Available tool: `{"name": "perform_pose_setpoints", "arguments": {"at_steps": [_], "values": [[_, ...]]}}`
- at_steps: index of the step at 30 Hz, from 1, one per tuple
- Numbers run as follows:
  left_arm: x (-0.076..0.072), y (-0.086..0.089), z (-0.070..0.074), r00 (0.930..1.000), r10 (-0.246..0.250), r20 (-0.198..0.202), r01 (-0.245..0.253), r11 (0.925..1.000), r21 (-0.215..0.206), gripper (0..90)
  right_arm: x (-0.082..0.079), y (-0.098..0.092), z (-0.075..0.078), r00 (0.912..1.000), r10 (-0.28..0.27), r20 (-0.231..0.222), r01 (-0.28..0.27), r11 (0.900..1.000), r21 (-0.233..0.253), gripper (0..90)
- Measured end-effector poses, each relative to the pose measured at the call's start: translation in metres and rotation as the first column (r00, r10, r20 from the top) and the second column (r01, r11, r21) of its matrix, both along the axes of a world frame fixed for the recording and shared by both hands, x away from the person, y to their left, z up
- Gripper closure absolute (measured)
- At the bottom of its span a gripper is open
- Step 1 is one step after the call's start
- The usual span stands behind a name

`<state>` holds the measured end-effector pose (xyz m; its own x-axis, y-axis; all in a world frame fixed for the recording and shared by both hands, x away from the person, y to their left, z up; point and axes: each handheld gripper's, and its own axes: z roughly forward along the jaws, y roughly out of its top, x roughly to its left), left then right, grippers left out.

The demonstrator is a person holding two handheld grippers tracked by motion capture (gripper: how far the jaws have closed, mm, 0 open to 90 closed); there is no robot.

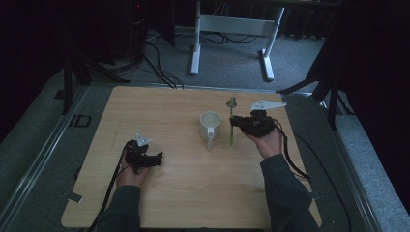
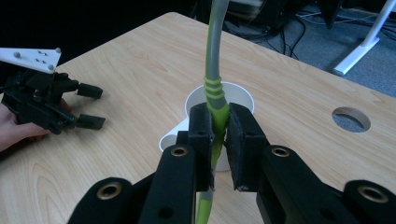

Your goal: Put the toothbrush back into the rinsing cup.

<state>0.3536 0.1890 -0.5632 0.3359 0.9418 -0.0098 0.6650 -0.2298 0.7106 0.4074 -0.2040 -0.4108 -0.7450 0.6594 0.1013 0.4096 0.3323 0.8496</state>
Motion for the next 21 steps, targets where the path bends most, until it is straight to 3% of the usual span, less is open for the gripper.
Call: {"name": "perform_pose_setpoints", "arguments": {"at_steps": [21], "values": [[0.0,0.0,-0.0001,1.0,0.0,0.001,0.0,1.0,0.0,15.2,0.0031,0.0066,0.001,0.9992,-0.004,0.041,0.003,0.999,0.041,80.6]]}}
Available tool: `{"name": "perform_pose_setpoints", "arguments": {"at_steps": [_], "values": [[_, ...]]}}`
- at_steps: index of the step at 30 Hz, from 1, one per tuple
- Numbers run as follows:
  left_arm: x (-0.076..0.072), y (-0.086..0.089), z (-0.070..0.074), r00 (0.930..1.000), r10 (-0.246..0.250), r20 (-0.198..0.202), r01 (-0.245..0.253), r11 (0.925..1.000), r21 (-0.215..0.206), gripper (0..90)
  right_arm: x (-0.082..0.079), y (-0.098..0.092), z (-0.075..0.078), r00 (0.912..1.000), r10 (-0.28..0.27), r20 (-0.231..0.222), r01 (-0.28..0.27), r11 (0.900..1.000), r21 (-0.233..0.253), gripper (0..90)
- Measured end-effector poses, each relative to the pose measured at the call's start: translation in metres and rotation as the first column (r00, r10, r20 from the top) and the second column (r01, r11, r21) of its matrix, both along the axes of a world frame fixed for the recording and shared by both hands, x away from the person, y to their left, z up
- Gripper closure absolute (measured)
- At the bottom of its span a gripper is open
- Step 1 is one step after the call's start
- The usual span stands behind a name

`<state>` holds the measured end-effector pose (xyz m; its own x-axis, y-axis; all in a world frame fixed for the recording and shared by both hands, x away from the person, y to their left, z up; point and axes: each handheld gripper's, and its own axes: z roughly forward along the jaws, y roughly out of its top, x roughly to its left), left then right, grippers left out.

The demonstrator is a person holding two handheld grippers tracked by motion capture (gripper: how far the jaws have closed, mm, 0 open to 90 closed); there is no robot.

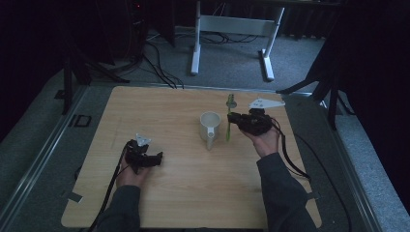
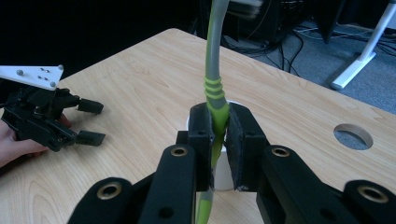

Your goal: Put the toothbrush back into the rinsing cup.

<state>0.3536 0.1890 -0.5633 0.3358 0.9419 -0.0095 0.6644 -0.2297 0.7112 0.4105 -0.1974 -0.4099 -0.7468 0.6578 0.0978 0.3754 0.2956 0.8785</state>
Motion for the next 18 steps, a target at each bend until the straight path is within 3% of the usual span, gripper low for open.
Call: {"name": "perform_pose_setpoints", "arguments": {"at_steps": [18], "values": [[0.0,0.0,0.0,1.0,0.0,0.0,0.0,1.0,-0.001,15.1,0.0023,0.0026,-0.0002,0.9998,-0.009,0.019,0.008,0.999,0.052,80.6]]}}
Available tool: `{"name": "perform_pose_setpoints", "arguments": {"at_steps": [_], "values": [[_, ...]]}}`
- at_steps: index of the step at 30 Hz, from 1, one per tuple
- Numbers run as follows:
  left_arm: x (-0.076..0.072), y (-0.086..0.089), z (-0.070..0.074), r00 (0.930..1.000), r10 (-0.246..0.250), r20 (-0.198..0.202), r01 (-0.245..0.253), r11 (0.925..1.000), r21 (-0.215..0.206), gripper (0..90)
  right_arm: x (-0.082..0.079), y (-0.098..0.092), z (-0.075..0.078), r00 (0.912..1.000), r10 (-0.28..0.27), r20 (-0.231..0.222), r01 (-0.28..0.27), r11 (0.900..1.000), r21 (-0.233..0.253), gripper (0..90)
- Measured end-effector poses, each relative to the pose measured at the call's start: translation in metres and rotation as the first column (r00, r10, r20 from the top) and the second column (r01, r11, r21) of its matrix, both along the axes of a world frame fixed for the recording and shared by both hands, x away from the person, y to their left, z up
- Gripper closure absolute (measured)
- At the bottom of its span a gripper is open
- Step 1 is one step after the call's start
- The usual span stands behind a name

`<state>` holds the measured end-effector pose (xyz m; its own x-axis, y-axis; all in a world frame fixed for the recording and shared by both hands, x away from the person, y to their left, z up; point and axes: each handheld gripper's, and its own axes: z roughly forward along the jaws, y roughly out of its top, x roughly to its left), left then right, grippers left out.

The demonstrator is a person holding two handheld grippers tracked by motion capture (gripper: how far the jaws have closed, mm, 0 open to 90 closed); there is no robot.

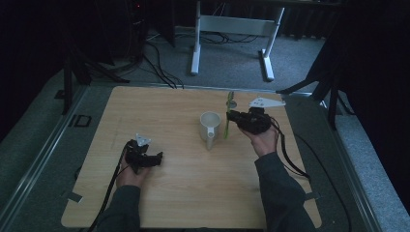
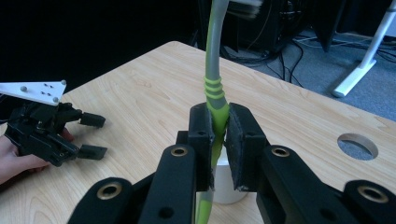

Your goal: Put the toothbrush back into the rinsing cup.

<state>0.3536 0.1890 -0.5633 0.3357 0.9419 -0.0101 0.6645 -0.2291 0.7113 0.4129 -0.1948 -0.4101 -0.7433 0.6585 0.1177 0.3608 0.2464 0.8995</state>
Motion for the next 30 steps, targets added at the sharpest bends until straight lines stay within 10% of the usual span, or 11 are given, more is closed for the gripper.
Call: {"name": "perform_pose_setpoints", "arguments": {"at_steps": [30], "values": [[0.0,0.0,0.0,1.0,-0.001,-0.001,0.001,1.0,0.001,15.1,-0.001,0.013,0.006,0.9992,0.016,0.037,-0.019,0.998,0.062,80.6]]}}
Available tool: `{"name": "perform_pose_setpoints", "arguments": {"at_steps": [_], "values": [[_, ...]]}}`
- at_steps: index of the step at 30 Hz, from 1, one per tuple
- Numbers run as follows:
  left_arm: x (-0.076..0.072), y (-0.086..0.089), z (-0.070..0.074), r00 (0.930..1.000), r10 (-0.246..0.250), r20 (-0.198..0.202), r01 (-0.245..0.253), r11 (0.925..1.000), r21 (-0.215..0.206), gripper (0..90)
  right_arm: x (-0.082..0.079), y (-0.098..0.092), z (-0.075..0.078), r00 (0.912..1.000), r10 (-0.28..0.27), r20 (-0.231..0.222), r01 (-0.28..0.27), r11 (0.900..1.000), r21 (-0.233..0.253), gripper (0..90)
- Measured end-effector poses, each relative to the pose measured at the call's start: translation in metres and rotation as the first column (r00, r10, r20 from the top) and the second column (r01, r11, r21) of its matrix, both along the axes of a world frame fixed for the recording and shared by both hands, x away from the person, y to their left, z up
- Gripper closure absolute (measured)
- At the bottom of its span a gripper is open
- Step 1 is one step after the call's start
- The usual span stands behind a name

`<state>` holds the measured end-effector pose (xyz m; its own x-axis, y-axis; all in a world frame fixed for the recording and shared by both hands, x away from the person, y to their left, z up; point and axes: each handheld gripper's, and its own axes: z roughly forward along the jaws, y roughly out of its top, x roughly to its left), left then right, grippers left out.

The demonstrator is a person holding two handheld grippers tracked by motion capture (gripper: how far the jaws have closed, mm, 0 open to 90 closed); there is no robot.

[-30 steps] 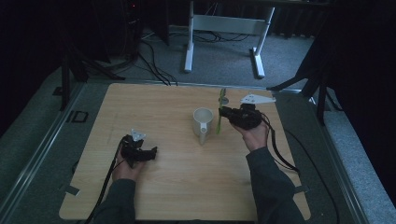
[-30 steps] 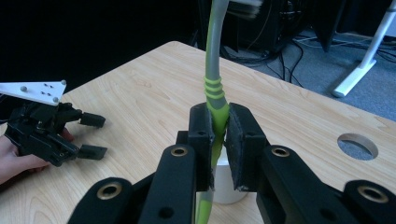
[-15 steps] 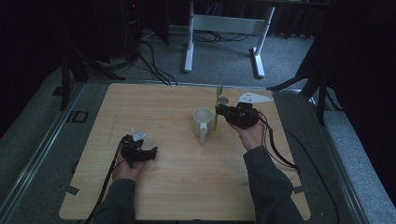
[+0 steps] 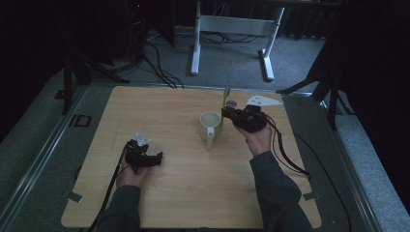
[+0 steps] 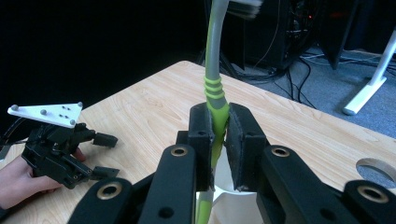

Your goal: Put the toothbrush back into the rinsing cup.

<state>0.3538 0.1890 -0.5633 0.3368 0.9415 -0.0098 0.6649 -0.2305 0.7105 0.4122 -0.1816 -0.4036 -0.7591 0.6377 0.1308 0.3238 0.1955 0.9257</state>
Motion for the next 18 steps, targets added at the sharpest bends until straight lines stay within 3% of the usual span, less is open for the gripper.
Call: {"name": "perform_pose_setpoints", "arguments": {"at_steps": [9,18], "values": [[0.0,0.0,0.0,1.0,0.0,0.0,0.0,1.0,0.0,15.2,-0.001,0.01,0.006,0.9996,0.02,0.021,-0.02,1.0,0.001,80.6],[0.0,0.0,0.0,1.0,0.0,0.0,0.0,1.0,0.0,15.2,-0.001,0.013,0.003,0.9991,0.03,0.028,-0.031,1.0,0.004,80.6]]}}
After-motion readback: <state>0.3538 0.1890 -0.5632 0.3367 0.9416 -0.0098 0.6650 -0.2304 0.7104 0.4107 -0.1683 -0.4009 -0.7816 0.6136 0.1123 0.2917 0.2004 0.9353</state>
